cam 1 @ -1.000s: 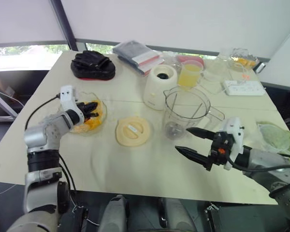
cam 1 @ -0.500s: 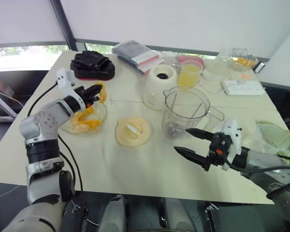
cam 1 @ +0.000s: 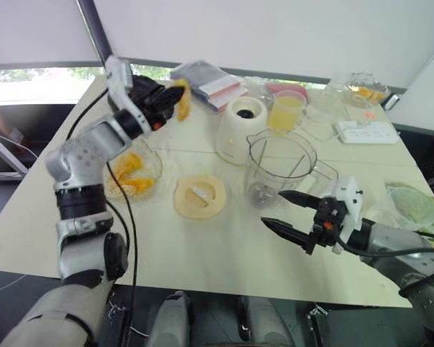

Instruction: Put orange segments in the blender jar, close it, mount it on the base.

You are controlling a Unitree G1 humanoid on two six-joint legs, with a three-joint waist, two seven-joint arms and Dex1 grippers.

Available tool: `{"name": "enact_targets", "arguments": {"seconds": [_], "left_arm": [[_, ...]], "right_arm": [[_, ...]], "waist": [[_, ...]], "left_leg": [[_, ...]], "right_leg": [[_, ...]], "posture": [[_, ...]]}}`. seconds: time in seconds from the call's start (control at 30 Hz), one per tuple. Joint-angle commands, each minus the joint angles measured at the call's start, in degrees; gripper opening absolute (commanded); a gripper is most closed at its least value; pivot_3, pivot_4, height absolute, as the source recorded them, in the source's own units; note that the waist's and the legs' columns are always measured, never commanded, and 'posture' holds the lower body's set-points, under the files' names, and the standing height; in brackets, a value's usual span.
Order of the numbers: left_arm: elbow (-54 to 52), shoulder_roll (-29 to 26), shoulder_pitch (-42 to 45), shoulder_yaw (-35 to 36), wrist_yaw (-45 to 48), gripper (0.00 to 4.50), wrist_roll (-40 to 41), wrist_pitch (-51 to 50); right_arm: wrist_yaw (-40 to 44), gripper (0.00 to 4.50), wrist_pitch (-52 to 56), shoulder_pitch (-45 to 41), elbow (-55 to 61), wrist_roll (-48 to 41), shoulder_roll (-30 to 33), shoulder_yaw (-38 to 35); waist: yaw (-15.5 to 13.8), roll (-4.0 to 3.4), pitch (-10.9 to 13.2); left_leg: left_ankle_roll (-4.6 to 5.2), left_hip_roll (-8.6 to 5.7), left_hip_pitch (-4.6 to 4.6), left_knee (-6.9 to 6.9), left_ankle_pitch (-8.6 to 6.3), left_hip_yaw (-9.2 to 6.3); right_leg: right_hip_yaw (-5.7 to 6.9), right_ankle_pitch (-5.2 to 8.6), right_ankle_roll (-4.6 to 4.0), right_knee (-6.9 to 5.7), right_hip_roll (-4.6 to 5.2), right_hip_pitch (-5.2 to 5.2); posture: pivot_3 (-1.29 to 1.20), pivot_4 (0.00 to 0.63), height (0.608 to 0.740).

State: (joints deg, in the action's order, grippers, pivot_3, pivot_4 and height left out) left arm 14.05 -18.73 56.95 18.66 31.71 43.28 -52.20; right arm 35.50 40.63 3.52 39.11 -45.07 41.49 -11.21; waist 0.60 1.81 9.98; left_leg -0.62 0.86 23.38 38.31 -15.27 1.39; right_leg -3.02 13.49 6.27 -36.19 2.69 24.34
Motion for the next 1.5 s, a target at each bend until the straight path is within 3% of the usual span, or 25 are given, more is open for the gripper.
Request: {"name": "enact_targets", "arguments": {"seconds": [0.03,0.37,0.8,0.9,1.13,1.5], "left_arm": [[2.6,0.8,5.7,-2.9,4.9,0.06,0.1,2.1],[21.1,7.3,19.4,-13.0,21.2,0.06,-6.0,8.5],[39.9,13.9,19.3,-28.4,38.4,0.06,-25.0,24.5],[41.8,14.7,18.7,-30.4,41.0,0.88,-28.4,28.3],[41.6,15.1,18.6,-28.7,42.5,4.42,-30.0,30.4],[35.7,14.2,17.9,-22.9,38.7,4.47,-27.7,27.3]], "right_arm": [[-1.3,4.36,-1.3,0.9,3.0,-0.2,-0.6,-2.2],[-6.5,4.36,-2.0,7.2,8.0,0.3,-3.0,-4.7],[-14.0,4.36,-4.0,19.2,16.9,2.0,-8.1,-6.4],[-14.7,4.36,-4.1,20.4,17.9,2.0,-8.4,-6.8],[-15.2,4.36,-4.4,21.3,18.1,2.0,-8.0,-7.0],[-14.7,4.36,-4.5,22.0,17.7,1.5,-7.4,-7.8]], "waist": [[0.0,0.00,0.0],[0.0,0.00,0.0],[0.0,-0.01,0.0],[0.0,-0.01,0.0],[-0.2,-0.02,0.0],[0.0,-0.02,0.0]], "left_leg": [[0.00,0.00,0.00,0.00,0.00,0.00],[0.00,-0.01,0.02,-0.01,0.00,0.02],[0.01,0.00,0.05,-0.02,0.00,0.01],[0.01,0.00,0.05,-0.02,0.00,0.01],[0.02,0.01,0.04,0.01,0.00,-0.01],[0.02,0.02,0.05,0.01,-0.01,-0.03]], "right_leg": [[0.00,0.00,0.00,0.00,-0.01,0.00],[0.00,0.02,-0.01,0.08,-0.03,0.00],[-0.03,0.15,-0.24,0.14,-0.04,0.00],[-0.04,0.16,-0.26,0.14,-0.03,0.01],[-0.04,0.17,-0.28,0.15,-0.02,-0.04],[-0.03,0.17,-0.26,0.13,-0.04,-0.02]], "posture": [[0.00,0.150,0.740],[0.00,0.150,0.740],[0.00,0.150,0.740],[0.00,0.150,0.740],[0.00,0.150,0.740],[0.00,0.150,0.740]]}}
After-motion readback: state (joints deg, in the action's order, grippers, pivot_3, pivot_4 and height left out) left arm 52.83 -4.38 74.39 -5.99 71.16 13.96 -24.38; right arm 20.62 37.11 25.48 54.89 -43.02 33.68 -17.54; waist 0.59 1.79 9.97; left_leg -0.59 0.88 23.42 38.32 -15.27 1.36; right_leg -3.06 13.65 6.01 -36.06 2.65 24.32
